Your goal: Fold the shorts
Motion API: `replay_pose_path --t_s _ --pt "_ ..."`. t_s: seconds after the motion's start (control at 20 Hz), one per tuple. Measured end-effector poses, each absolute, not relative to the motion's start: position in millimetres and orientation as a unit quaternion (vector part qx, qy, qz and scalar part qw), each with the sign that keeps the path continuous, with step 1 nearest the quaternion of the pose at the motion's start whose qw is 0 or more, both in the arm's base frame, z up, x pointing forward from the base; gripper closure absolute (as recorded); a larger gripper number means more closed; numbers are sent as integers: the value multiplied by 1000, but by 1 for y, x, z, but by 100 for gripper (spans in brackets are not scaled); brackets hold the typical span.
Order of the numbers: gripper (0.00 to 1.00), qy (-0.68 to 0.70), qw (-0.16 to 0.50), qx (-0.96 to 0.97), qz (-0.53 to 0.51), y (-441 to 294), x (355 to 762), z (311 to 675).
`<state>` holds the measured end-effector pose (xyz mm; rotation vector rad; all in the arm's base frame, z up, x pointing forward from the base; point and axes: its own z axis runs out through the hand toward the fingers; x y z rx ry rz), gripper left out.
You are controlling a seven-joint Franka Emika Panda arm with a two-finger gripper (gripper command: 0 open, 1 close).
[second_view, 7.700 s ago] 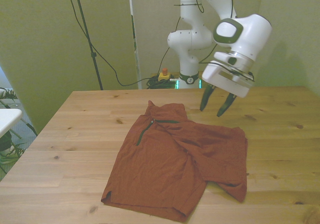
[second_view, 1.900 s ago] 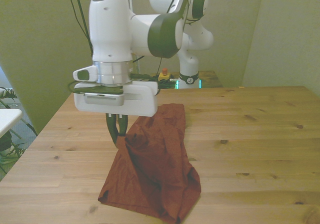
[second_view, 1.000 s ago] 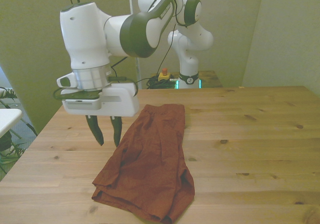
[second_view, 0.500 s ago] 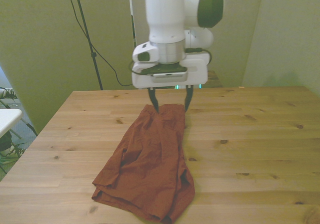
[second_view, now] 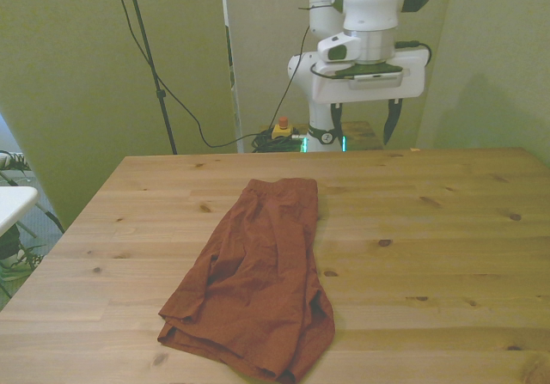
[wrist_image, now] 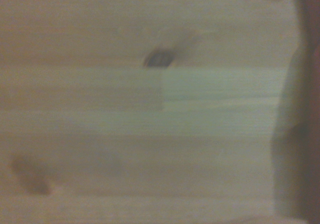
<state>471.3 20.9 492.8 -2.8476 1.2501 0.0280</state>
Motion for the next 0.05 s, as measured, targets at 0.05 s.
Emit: replay_pose_path --t_s 0.05 --pt "0 400 14 -916 16 37 454 486"
